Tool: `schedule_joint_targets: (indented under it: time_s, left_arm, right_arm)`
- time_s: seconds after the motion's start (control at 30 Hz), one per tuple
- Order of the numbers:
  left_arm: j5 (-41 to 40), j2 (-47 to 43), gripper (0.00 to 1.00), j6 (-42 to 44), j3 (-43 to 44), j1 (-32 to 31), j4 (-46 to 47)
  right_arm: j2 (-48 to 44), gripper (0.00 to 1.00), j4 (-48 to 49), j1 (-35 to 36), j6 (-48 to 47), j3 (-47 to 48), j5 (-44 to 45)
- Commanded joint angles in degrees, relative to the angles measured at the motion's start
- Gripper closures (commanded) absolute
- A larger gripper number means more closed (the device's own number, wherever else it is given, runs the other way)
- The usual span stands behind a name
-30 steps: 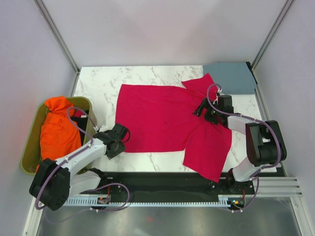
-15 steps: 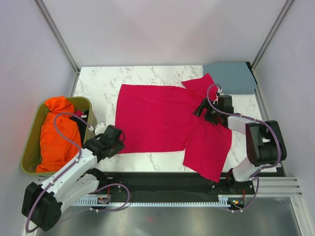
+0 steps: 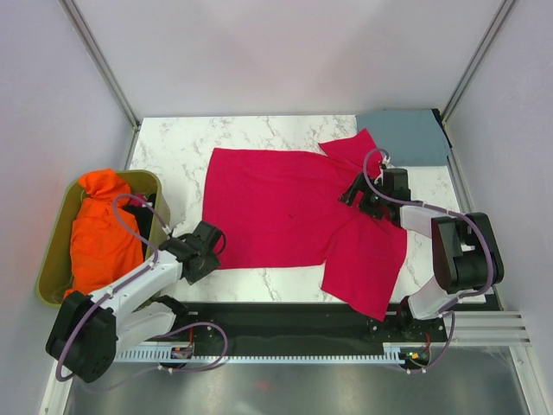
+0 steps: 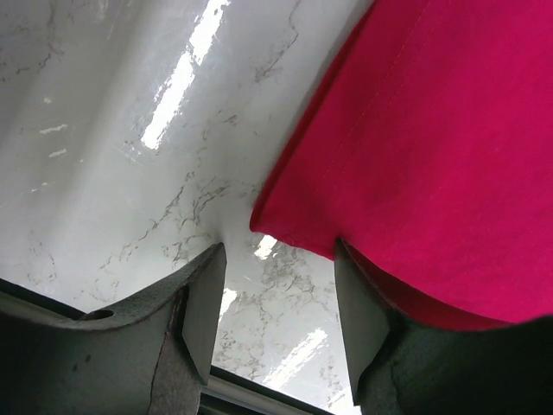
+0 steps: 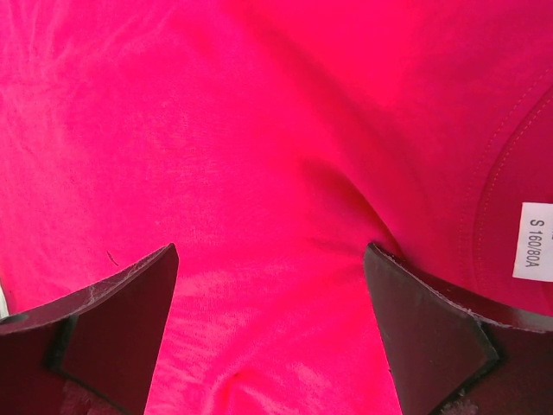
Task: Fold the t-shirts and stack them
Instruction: Fold the tshirt
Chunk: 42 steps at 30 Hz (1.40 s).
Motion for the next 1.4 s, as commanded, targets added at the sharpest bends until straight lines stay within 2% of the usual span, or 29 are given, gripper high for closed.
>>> schedule_joint_targets:
  time_s: [0.0,0.2,0.43,0.83,0.93,1.03,1.07,1.2,1.27,1.3,1.33,1.37]
  left_arm:
    - [-2.7,1.4,0.4,-2.2,-1.0,-0.2,5.0]
    - [-2.4,-1.4,0.45,-1.1,-0.4,-0.2,4.5]
    - [-3.1,-6.5,0.44,-1.2,-1.0,-0.2,2.0]
    - [-2.6,3.8,0.42,-0.9,-0.9,1.1,8.1]
    - [-2.3,5.6,0.49,0.0,0.1,1.4,8.6]
    - [-2.2,5.2,0.67,1.0,0.2,1.4,9.1]
    - [-2.2,4.8,0.79,1.1,0.2,1.4,9.0]
    - [-2.1,3.1,0.86,2.4,-0.4,1.4,9.6]
    - [-1.4,3.0,0.94,3.1,-0.6,1.4,10.3]
    - [-1.3,2.9,0.96,3.4,-0.6,1.4,10.5]
    - [-1.4,2.9,0.98,3.6,-0.5,1.4,10.8]
    - [-1.4,2.8,0.98,4.0,-0.4,1.6,11.0]
  right_arm:
    - [0.6,0.02,-5.7,-0.3,-1.2,-3.2,1.8]
    - [0.8,0.02,-5.3,-0.2,-1.3,-3.4,1.4]
    - [1.6,0.02,-4.8,-0.3,-1.0,-3.4,1.4]
    - [2.4,0.02,-4.4,-0.2,-0.9,-3.6,0.6]
    - [2.6,0.02,-4.3,-0.2,-1.1,-3.7,0.6]
    - [2.6,0.02,-4.2,-0.1,-1.2,-4.0,0.8]
    - [2.6,0.02,-4.0,-0.1,-1.3,-4.1,0.8]
    - [2.1,0.03,-4.4,0.0,-1.2,-3.7,-0.1]
    - [1.0,0.03,-7.0,1.1,-1.4,-2.6,1.3]
    - [-0.8,0.03,-8.0,1.8,-1.8,-1.4,2.9]
    - [-2.0,0.02,-13.7,2.8,-2.4,-0.6,5.3]
    - [-3.5,0.02,-16.2,5.7,-2.8,0.2,11.4]
